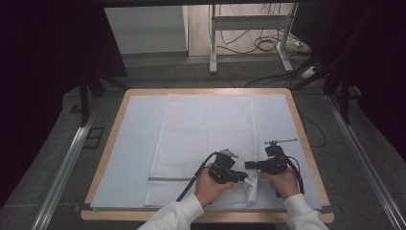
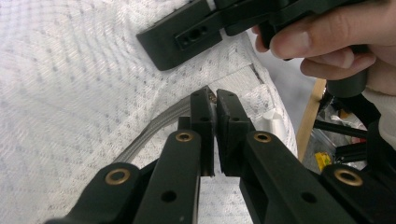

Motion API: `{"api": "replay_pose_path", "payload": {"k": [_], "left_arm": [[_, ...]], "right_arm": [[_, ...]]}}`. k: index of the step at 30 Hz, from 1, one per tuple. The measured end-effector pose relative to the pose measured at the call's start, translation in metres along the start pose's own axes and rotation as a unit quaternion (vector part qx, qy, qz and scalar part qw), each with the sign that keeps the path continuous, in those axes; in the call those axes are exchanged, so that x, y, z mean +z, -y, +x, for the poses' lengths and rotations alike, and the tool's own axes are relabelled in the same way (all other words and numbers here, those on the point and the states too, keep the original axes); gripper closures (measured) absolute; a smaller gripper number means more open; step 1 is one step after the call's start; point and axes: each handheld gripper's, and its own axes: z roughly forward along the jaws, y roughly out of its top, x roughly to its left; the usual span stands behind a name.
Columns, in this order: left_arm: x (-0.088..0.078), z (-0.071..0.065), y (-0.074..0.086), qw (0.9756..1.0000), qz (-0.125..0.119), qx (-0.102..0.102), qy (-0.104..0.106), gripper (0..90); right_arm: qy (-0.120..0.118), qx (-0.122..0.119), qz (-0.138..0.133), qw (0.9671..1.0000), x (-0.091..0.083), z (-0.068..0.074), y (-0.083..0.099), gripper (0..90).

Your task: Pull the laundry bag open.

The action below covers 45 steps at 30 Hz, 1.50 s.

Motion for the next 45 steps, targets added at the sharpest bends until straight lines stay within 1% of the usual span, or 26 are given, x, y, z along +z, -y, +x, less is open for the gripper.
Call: {"api": "replay_pose_path", "payload": {"k": [5, 9, 10, 13, 15, 20, 30, 31, 32, 36, 42, 45], "left_arm": [[0.000, 0.003, 0.001, 1.0000, 0.003, -0.002, -0.001, 87.0], [0.001, 0.005, 0.001, 1.0000, 0.003, -0.008, 0.001, 87.0], [0.001, 0.005, 0.001, 1.0000, 0.004, -0.008, -0.001, 87.0], [0.002, 0.008, 0.001, 0.9999, 0.004, -0.015, 0.004, 87.0], [0.002, 0.008, 0.001, 0.9999, 0.004, -0.014, 0.003, 87.0], [0.001, 0.008, 0.002, 0.9999, 0.004, -0.013, 0.001, 87.1], [-0.001, 0.010, 0.002, 0.9999, 0.003, -0.013, 0.000, 87.1], [-0.001, 0.010, 0.002, 0.9999, 0.002, -0.016, 0.001, 87.1], [-0.001, 0.010, 0.002, 0.9999, 0.003, -0.014, 0.000, 87.0], [-0.002, 0.011, 0.001, 0.9998, 0.000, -0.020, 0.004, 87.1], [-0.002, 0.013, 0.001, 0.9998, 0.002, -0.019, 0.004, 87.1], [-0.002, 0.013, 0.001, 0.9998, 0.000, -0.022, 0.004, 87.1]], "right_arm": [[-0.003, -0.007, 0.000, 1.0000, -0.001, 0.000, 0.000, 88.3], [-0.009, -0.011, 0.002, 0.9999, -0.002, 0.000, 0.001, 88.4], [-0.010, -0.013, 0.003, 0.9999, -0.002, 0.000, 0.001, 88.4], [-0.012, -0.018, 0.001, 0.9998, -0.003, -0.001, 0.001, 88.4], [-0.010, -0.026, 0.001, 0.9996, -0.003, -0.001, 0.001, 88.4], [-0.010, -0.029, 0.003, 0.9995, -0.004, -0.001, 0.002, 88.5], [-0.015, -0.027, 0.000, 0.9995, -0.005, -0.003, 0.003, 88.5], [-0.016, -0.027, 0.001, 0.9995, -0.005, -0.003, 0.003, 88.5], [-0.016, -0.026, 0.000, 0.9995, -0.005, -0.003, 0.003, 88.5], [-0.027, -0.019, -0.004, 0.9994, -0.006, -0.005, 0.003, 88.5], [-0.028, -0.020, -0.001, 0.9994, -0.006, -0.005, 0.003, 88.6], [-0.032, -0.019, -0.002, 0.9993, -0.006, -0.006, 0.003, 88.6]]}}
